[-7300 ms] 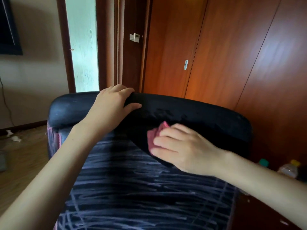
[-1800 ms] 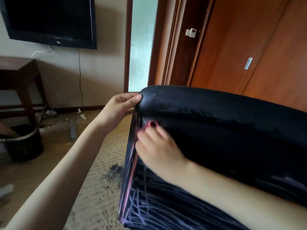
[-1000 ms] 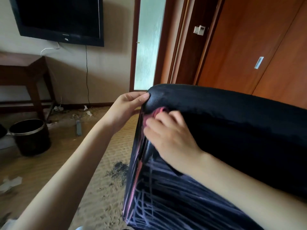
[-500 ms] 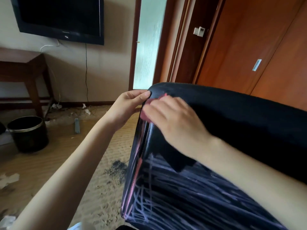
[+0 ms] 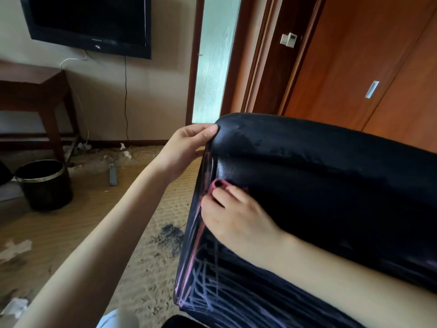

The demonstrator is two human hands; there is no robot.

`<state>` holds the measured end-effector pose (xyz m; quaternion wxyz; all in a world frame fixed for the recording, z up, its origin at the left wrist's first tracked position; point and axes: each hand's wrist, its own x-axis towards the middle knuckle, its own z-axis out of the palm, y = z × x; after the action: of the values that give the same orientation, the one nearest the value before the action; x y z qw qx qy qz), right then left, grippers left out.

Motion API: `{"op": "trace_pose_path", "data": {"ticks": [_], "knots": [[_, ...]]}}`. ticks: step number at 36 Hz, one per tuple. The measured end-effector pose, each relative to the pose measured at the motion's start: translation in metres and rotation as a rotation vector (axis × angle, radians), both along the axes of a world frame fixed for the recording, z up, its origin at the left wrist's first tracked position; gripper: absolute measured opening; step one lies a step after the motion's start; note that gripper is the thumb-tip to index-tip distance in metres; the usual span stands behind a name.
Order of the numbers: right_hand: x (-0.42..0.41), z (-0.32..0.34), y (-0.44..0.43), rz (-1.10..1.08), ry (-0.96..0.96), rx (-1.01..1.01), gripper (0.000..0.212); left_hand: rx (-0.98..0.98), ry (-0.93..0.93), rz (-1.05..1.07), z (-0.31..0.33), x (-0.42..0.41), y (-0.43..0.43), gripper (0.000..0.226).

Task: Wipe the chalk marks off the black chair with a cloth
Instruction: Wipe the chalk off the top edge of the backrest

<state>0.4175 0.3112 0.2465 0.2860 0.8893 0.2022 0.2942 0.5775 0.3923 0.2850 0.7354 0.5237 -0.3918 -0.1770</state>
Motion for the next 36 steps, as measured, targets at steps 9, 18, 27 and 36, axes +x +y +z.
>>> {"op": "trace_pose_path", "data": {"ticks": [9,18,27,36], "knots": [[-0.010,0.009,0.002,0.141,0.091,-0.034,0.024,0.069,-0.059,0.037,0.003,-0.006,0.008,0.025],[0.011,0.070,-0.029,-0.037,-0.160,0.093,0.020,0.114,-0.094,0.058,-0.004,-0.008,0.013,0.023],[0.017,0.051,-0.038,-0.003,-0.178,0.159,0.016,0.098,-0.101,0.067,-0.006,-0.005,0.010,0.020],[0.001,0.016,-0.024,0.097,0.067,0.108,0.031,0.068,-0.138,0.115,-0.009,-0.009,0.008,0.020]]}}
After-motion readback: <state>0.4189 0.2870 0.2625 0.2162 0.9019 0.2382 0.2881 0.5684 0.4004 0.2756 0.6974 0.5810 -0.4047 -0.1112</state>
